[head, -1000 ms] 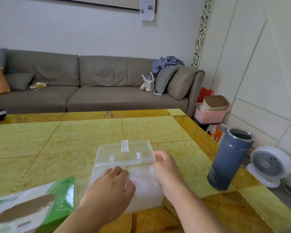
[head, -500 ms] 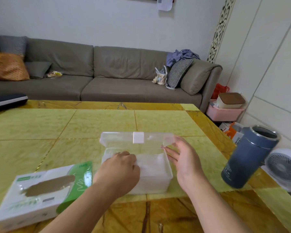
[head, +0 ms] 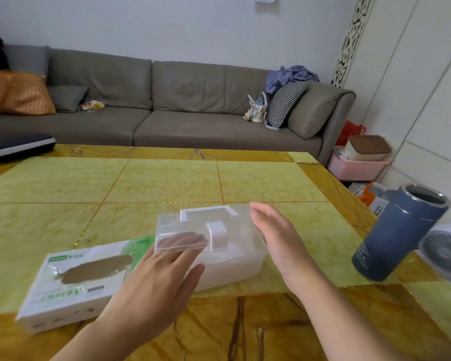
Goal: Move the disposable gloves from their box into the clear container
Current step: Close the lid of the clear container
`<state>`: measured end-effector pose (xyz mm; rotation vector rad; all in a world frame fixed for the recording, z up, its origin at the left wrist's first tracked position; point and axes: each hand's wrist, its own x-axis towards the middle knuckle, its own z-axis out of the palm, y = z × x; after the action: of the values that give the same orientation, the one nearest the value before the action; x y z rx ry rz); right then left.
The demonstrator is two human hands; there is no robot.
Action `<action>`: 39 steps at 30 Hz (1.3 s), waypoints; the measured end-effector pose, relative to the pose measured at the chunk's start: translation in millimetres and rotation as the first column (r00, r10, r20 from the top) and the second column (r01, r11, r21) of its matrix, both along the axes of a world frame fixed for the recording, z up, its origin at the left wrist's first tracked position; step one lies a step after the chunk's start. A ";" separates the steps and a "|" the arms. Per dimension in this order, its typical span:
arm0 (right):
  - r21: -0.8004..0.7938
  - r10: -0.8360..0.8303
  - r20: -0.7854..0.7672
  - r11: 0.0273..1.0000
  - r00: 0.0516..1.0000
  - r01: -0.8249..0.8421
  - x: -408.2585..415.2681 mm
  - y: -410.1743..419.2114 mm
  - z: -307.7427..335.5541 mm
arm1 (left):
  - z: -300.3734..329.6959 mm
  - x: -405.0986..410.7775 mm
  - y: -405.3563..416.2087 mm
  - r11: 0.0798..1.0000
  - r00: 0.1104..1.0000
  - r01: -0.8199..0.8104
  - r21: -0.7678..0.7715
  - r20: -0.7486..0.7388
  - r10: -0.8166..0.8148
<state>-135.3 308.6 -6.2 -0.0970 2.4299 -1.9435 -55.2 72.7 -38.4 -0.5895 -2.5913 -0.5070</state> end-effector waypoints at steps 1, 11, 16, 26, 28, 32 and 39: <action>-0.004 -0.009 0.006 1.000 1.000 0.009 0.3 -1.0 -0.8 | -4.2 4.5 -1.8 0.999 0.999 0.021 0.028 -0.041 -0.020; 0.053 -0.037 -0.030 0.998 0.999 0.039 12.2 -8.5 -1.7 | -14.7 15.2 6.7 0.986 0.992 -0.014 0.166 -0.125 0.035; 0.070 -0.050 -0.040 0.996 0.998 0.053 14.2 -8.3 -0.7 | -9.3 11.5 3.9 0.989 0.991 -0.115 0.097 0.073 0.108; 0.134 -0.061 -0.056 0.989 0.997 0.068 17.2 -11.6 0.2 | -10.7 13.1 -18.8 0.920 0.988 -0.154 0.361 0.052 0.145; 0.144 -0.069 -0.064 0.987 0.996 0.077 17.3 -13.0 -0.1 | -6.2 21.4 -17.3 0.860 0.976 -0.203 0.468 0.029 0.215; 0.166 -0.085 -0.074 0.982 0.994 0.096 17.5 -16.8 -1.0 | -2.0 29.3 -13.3 0.789 0.934 -0.323 0.522 0.042 0.355; 0.228 -0.076 -0.098 0.969 0.992 0.096 20.5 -18.8 -4.3 | 3.4 29.3 -12.3 0.580 0.861 -0.499 0.644 0.291 0.418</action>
<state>-114.8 289.8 -10.5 -0.0744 2.7435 -1.7020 -25.9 60.4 -35.0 0.3894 -2.2291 -1.2720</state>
